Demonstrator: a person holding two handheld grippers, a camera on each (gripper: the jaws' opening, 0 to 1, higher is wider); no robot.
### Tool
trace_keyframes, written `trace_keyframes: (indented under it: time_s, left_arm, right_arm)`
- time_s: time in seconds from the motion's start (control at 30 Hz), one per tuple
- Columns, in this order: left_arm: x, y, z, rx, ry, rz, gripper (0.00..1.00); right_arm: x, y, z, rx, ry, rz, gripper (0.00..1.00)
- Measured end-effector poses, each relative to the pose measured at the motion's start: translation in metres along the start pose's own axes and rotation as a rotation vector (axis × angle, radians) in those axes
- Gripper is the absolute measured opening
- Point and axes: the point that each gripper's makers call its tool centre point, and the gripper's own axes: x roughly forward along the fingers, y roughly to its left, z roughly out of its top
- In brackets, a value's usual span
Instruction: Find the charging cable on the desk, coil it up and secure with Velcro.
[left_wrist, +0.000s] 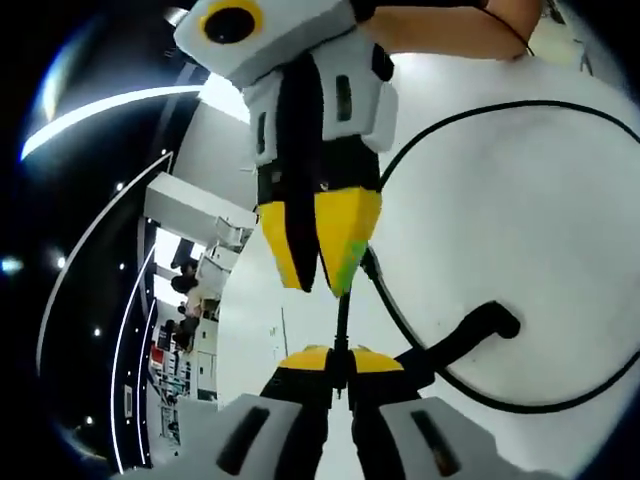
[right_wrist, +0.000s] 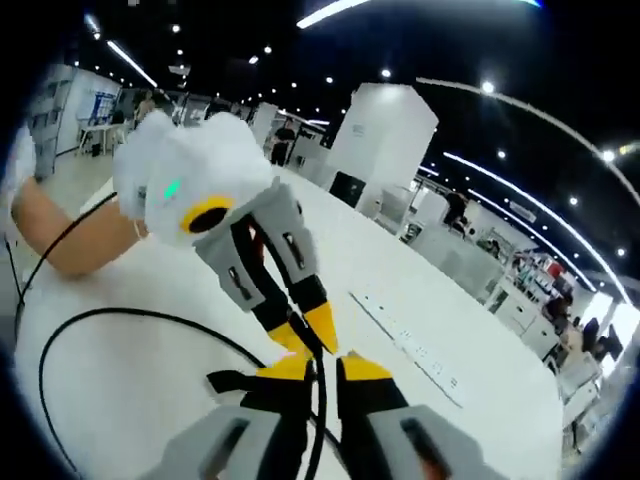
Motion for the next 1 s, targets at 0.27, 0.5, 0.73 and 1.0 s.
trace_keyframes:
  time_s: [0.27, 0.5, 0.73, 1.0]
  left_arm:
    - [-0.003, -0.004, -0.009, -0.032, 0.015, -0.022, 0.07]
    - [-0.007, -0.008, -0.026, -0.079, 0.042, -0.043, 0.08]
    - [-0.017, -0.016, -0.059, -0.192, 0.095, -0.056, 0.08]
    - [-0.039, -0.035, -0.102, -0.284, 0.201, -0.085, 0.07]
  right_arm:
    - [-0.002, -0.059, -0.052, 0.182, 0.114, -0.22, 0.03]
    - [0.05, -0.02, -0.101, 0.18, 0.27, -0.091, 0.03]
    - [0.052, -0.014, -0.115, 0.128, 0.342, -0.075, 0.03]
    - [0.049, -0.012, -0.118, 0.121, 0.351, -0.066, 0.03]
